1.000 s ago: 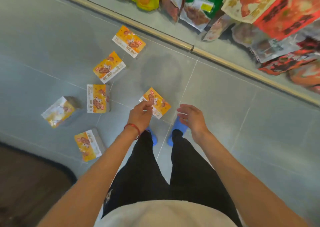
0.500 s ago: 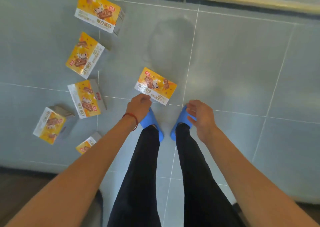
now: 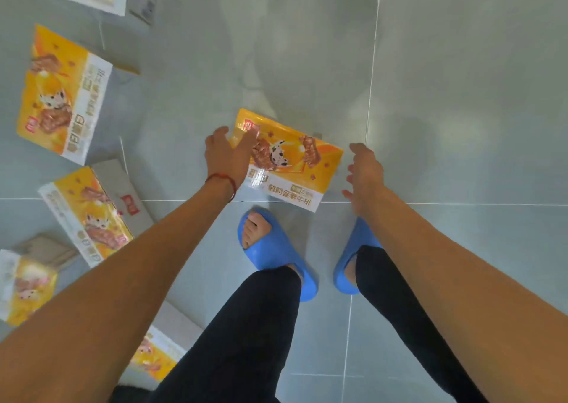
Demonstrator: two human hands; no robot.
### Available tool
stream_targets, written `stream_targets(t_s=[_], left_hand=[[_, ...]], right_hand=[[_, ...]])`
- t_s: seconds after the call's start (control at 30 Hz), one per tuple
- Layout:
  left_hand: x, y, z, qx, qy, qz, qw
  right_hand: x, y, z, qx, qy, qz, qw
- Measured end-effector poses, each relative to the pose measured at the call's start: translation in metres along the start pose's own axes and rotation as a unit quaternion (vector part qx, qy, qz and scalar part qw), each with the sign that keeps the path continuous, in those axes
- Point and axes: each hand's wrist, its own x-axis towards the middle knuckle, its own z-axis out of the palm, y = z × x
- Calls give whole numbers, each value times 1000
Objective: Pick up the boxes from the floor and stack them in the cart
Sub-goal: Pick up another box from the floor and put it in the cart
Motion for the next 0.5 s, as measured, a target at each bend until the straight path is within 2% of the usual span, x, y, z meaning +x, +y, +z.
stream_targets(t_s=[0.13, 0.23, 0.33, 0.5], left_hand=[[60, -5, 25, -56, 8, -10, 998], [78, -5, 38, -15, 0, -26, 1000], [72, -4, 42, 22, 26, -41, 999], [24, -4, 23, -23, 31, -83, 996]], right_hand=[[48, -2, 42, 27, -15, 11, 999], [64, 0, 56, -13, 30, -3, 999], [59, 6, 56, -44, 67, -33, 996], [11, 11, 38, -37, 85, -83, 992]])
